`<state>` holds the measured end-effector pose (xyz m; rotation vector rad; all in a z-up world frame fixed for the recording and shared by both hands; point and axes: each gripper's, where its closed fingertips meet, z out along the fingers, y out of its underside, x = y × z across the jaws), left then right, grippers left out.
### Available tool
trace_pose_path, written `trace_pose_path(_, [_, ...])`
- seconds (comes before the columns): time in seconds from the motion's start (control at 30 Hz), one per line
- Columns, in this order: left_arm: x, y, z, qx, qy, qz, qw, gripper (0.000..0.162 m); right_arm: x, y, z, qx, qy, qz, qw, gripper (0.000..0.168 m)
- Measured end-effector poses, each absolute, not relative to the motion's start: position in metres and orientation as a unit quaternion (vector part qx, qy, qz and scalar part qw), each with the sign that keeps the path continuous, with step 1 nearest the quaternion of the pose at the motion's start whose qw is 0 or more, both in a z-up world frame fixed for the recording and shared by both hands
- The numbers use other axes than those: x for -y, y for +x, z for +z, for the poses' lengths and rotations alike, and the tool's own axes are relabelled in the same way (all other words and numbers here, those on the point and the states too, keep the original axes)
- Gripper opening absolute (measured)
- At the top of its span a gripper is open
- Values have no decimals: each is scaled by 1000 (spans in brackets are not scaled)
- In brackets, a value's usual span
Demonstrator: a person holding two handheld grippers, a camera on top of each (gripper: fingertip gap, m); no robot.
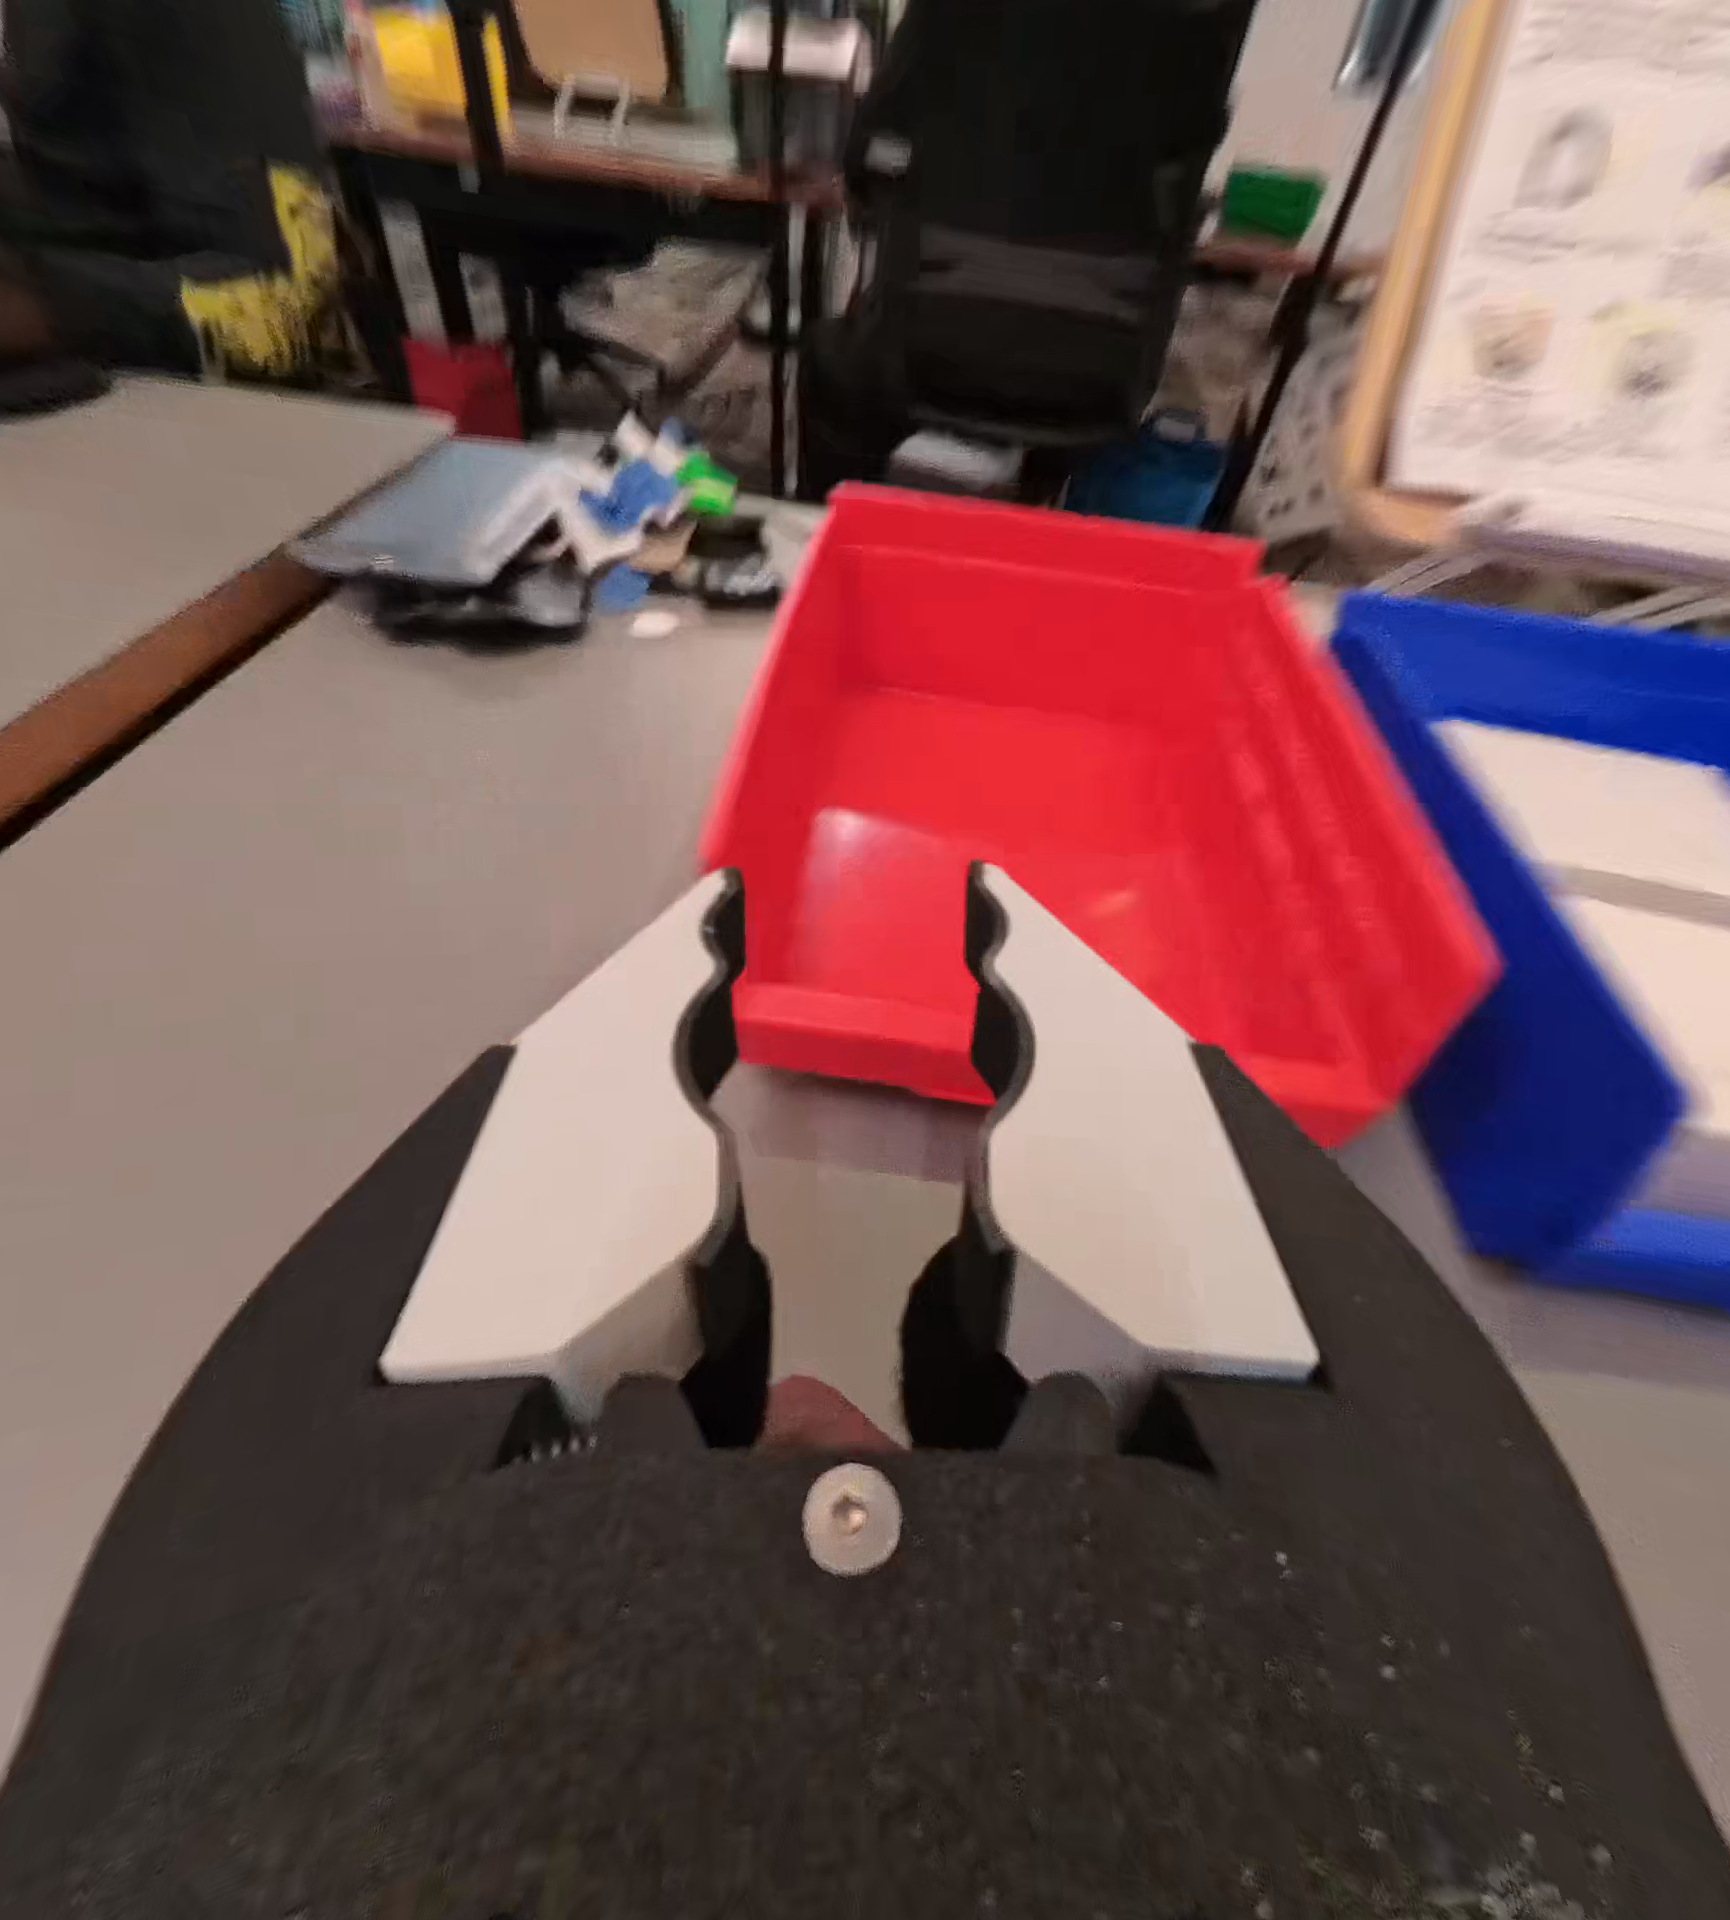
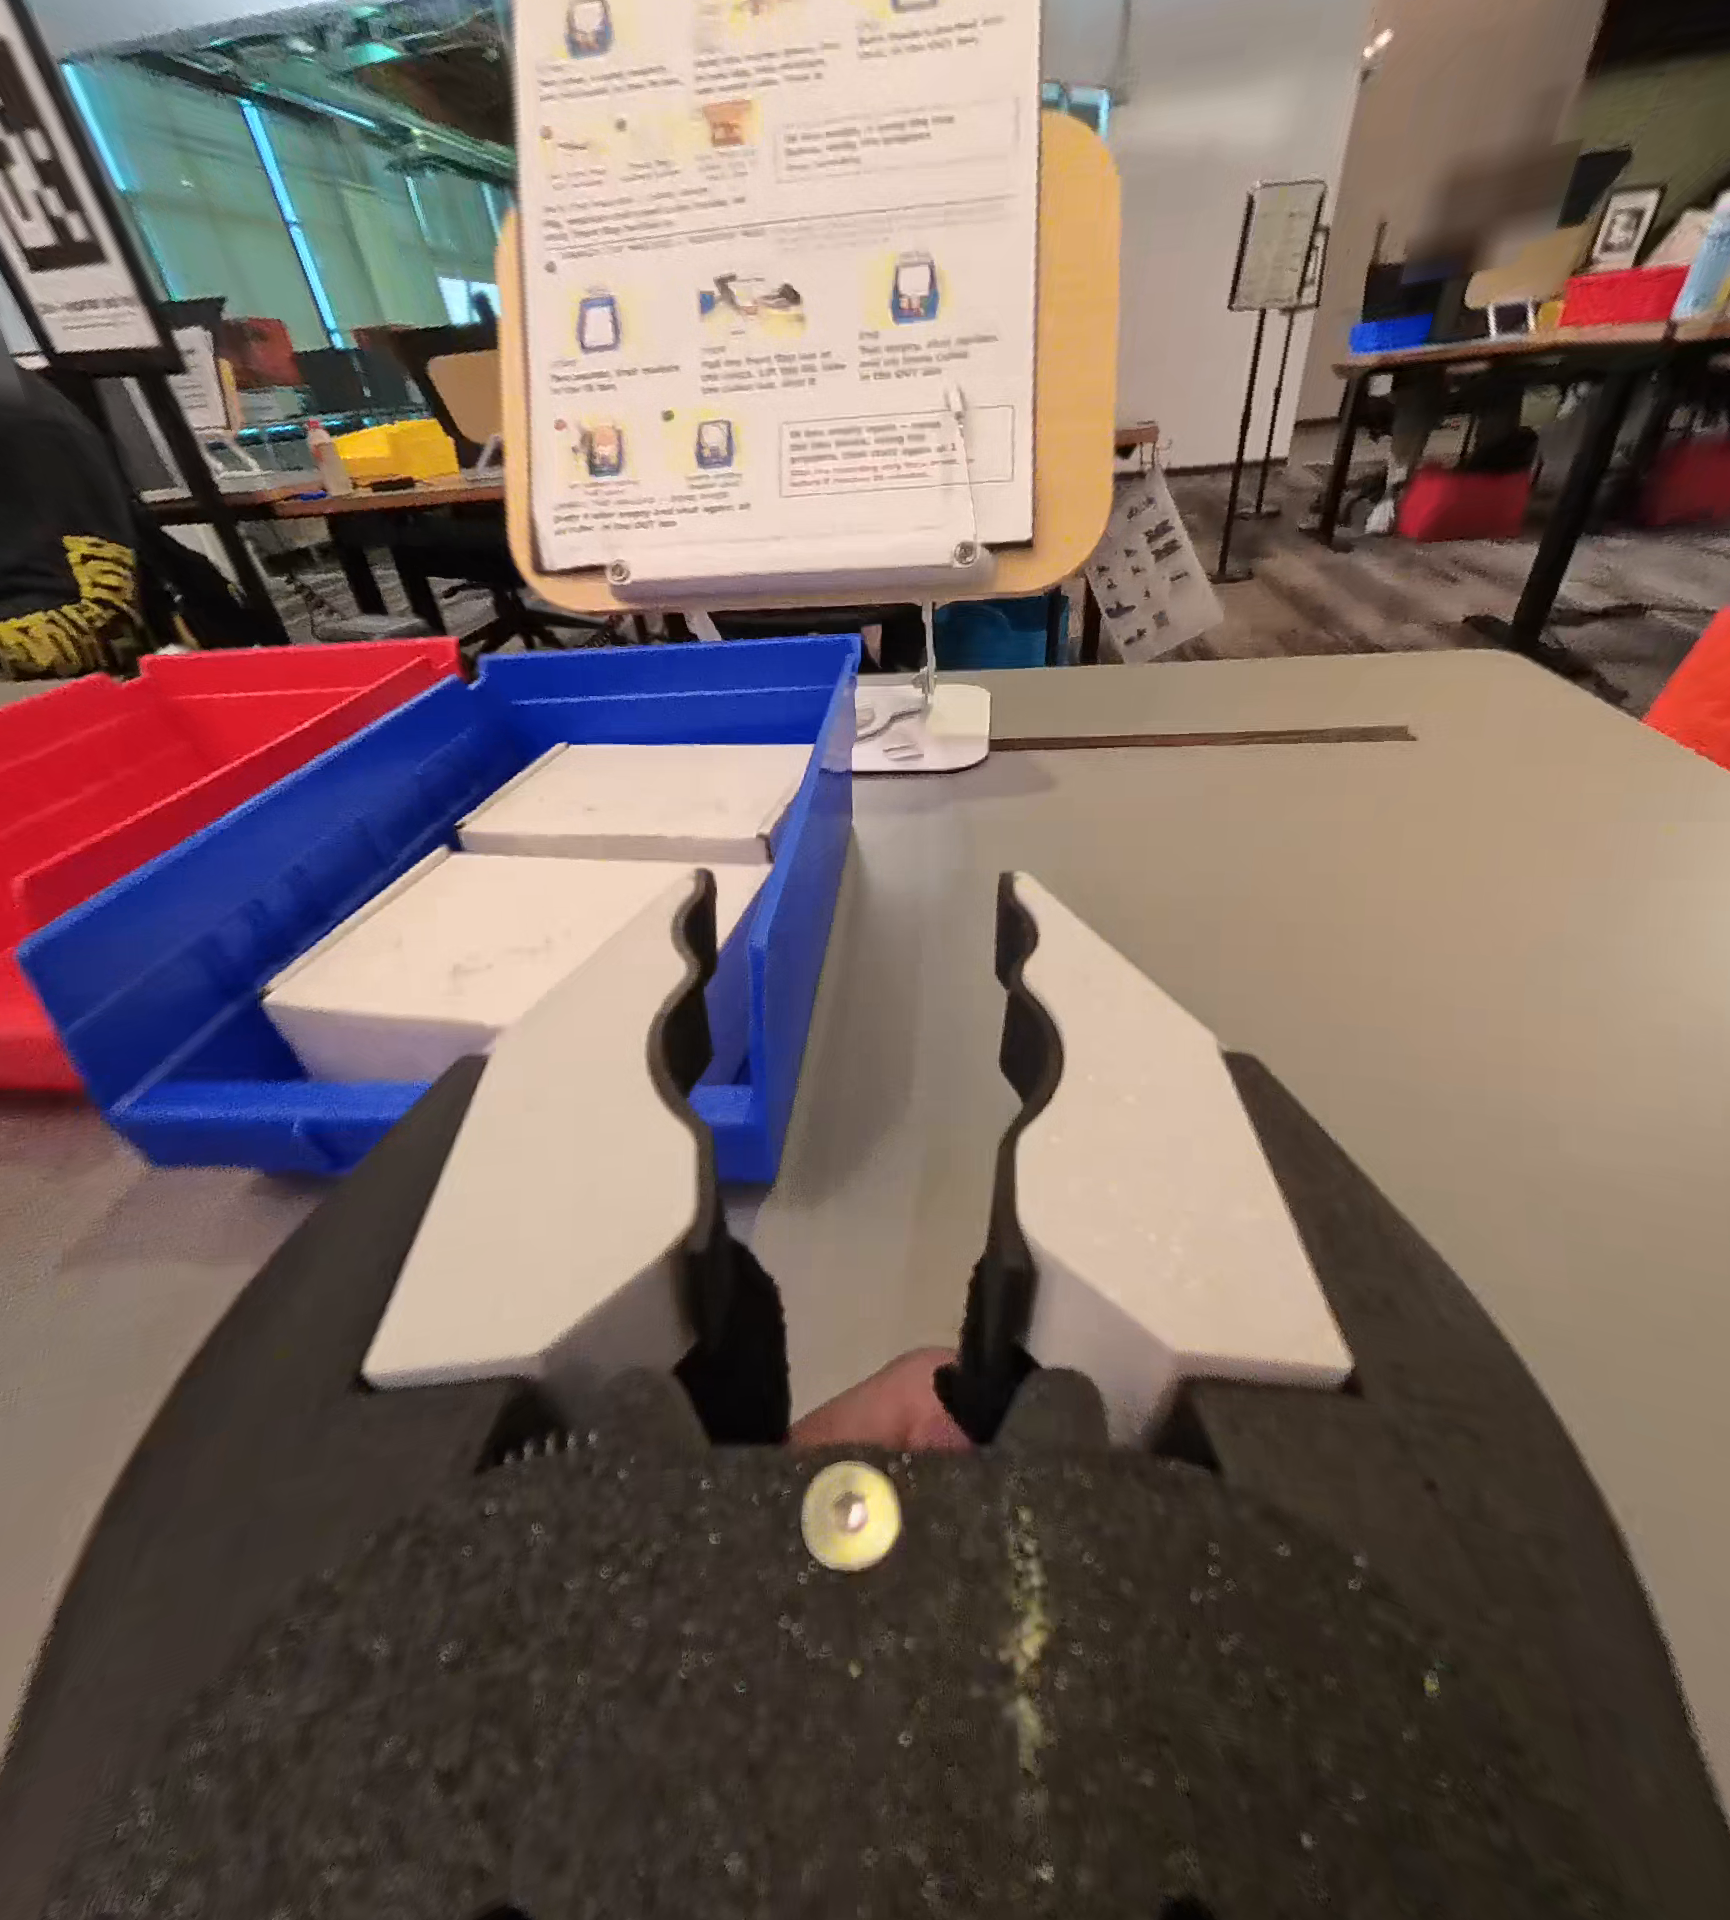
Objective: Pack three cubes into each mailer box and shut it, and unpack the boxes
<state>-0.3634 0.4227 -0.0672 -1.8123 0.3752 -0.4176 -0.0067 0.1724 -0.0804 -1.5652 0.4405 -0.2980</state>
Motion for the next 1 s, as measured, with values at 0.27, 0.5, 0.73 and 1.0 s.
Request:
trace_pose_path(0.27, [-499, -371, -127, -231, -822, -178, 489, 48, -209, -134, -119, -37, -780, -30, 624, 58])
trace_pose_path(0.5, [-507, -365, -159, -217, -846, -167, 458, 0, -235, -178, -132, -10, -816, 23, 578, 58])
trace_pose_path(0.73, [-440, -404, -159, -215, -837, -107, 492, 1, -277, -223, -144, -9, -816, 37, 576, 70])
trace_pose_path(1.0, [-375, -441, -159, -221, -842, -93, 483, 3, -336, -252, -158, -25, -832, 19, 554, 63])
